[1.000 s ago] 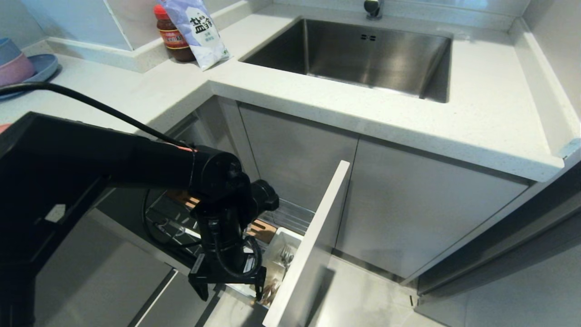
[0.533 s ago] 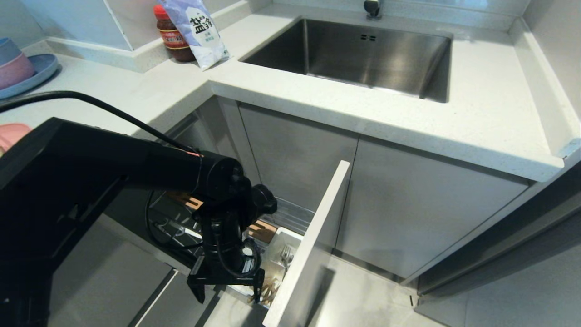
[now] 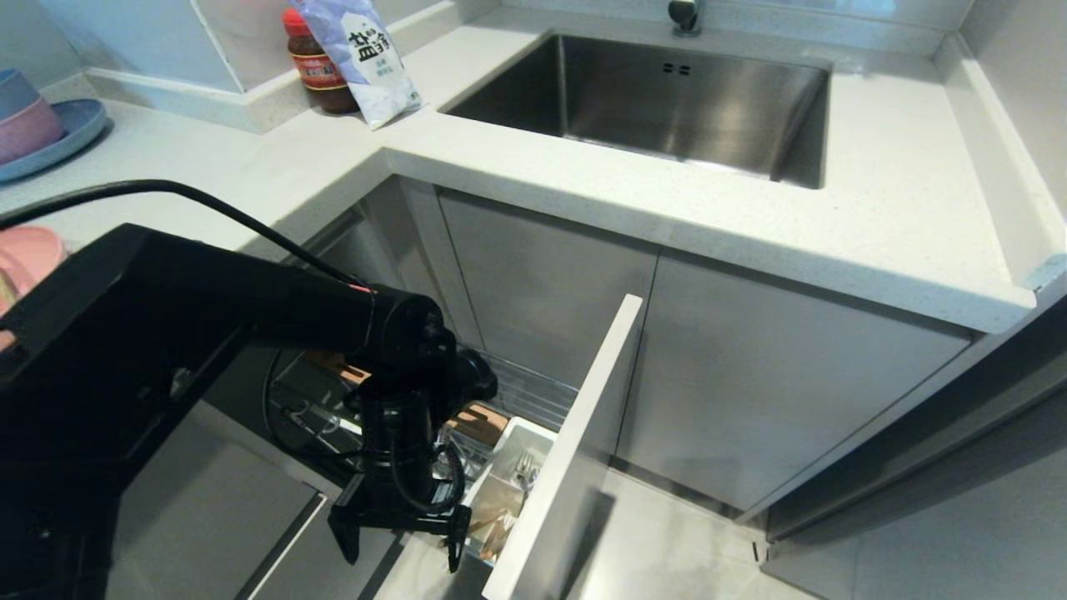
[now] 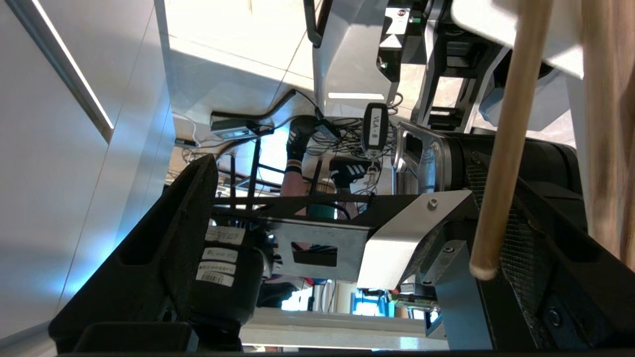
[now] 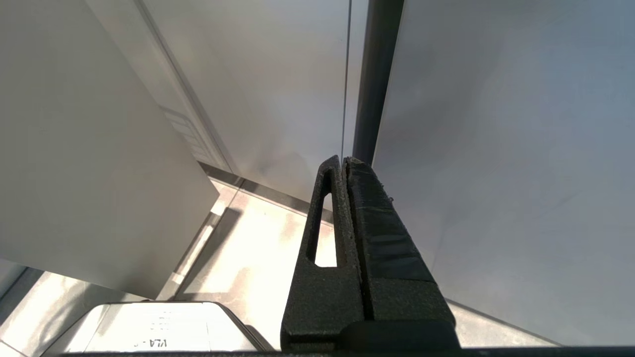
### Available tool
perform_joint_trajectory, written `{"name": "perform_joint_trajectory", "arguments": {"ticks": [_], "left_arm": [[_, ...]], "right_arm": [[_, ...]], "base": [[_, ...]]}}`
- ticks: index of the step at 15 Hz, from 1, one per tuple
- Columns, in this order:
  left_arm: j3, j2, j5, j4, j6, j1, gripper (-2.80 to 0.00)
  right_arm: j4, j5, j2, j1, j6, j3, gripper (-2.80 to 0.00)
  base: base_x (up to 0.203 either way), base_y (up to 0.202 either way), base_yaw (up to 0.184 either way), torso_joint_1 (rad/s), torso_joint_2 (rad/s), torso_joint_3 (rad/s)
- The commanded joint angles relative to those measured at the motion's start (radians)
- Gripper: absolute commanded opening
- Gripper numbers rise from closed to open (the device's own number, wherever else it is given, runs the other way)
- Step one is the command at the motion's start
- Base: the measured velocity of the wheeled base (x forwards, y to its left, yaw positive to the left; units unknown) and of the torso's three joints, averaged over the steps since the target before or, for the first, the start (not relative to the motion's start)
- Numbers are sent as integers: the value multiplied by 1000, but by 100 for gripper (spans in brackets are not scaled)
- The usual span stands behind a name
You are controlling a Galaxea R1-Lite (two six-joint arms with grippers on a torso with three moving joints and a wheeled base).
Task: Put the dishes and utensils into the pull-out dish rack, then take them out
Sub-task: Take the chopsticks out of the cupboard
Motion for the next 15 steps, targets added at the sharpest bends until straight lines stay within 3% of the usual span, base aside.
{"name": "perform_joint_trajectory", "arguments": {"ticks": [1,5,7,13,14,15], "left_arm": [[-9,34,-2,0,-6,0,0],[-36,85,-9,-20,-14,1,0],[-47,96,-44,-51,-46,3,0],[-49,101,-45,-49,-44,8,0],[-51,101,-45,-49,-46,8,-280],[-53,101,-45,-49,-47,8,-280]], "right_arm": [[0,0,-2,0,0,2,-280],[0,0,-2,0,0,2,-280],[0,0,-2,0,0,2,-280],[0,0,-2,0,0,2,-280],[0,0,-2,1,0,2,-280],[0,0,-2,0,0,2,-280]], "base": [[0,0,0,0,0,0],[0,0,0,0,0,0],[0,0,0,0,0,0],[0,0,0,0,0,0],[0,0,0,0,0,0],[0,0,0,0,0,0]]}}
